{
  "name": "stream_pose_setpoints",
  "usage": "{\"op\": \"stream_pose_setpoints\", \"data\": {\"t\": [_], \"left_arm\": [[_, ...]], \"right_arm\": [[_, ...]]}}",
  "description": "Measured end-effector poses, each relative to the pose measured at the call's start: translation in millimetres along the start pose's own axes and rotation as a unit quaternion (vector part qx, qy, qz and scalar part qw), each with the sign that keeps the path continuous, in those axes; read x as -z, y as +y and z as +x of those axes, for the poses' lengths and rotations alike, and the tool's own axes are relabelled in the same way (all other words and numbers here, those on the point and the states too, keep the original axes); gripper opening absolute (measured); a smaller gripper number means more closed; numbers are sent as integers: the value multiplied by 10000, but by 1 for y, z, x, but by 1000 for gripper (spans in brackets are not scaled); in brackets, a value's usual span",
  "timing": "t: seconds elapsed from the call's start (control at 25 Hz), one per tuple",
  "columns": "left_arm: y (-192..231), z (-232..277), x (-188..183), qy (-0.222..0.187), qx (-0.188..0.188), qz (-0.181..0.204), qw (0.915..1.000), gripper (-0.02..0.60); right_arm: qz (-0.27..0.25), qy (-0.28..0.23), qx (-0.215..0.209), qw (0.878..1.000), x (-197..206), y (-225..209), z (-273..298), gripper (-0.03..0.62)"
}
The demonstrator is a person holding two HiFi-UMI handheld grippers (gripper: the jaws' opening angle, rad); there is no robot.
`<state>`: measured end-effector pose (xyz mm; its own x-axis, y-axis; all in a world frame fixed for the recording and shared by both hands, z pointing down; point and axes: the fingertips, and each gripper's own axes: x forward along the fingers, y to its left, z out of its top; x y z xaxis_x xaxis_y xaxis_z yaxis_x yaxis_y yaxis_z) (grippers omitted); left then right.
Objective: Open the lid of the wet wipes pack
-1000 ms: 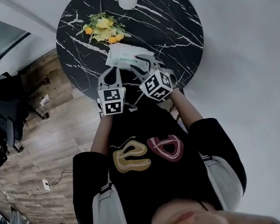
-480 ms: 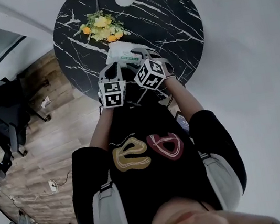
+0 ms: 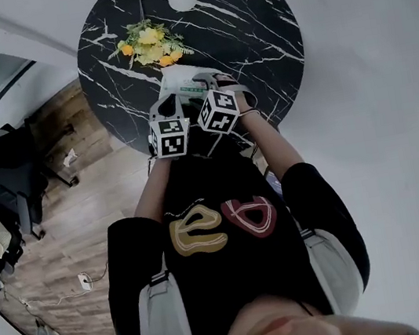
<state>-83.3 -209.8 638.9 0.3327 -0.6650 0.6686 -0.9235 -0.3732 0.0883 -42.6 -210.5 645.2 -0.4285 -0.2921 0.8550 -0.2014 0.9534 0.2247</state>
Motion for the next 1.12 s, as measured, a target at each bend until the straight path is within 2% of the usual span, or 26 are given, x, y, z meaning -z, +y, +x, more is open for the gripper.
{"op": "stream_pose_setpoints", "data": {"t": [0.16, 0.44, 0.6, 1.12], "left_arm": [[0, 4, 4, 119, -10, 27, 9999, 18], [-2, 9, 6, 234, 18, 191, 9995, 20], [-5, 14, 8, 326, 44, 329, 9989, 20], [-4, 18, 10, 464, 135, 500, 9976, 18]], "right_arm": [[266, -43, -181, 9995, 2, -2, 2, 239], [423, -110, -383, 9983, 2, -6, 2, 245], [574, -153, -544, 9967, 3, -9, 2, 224], [988, -208, -1153, 9882, 1, -14, 0, 218]]}}
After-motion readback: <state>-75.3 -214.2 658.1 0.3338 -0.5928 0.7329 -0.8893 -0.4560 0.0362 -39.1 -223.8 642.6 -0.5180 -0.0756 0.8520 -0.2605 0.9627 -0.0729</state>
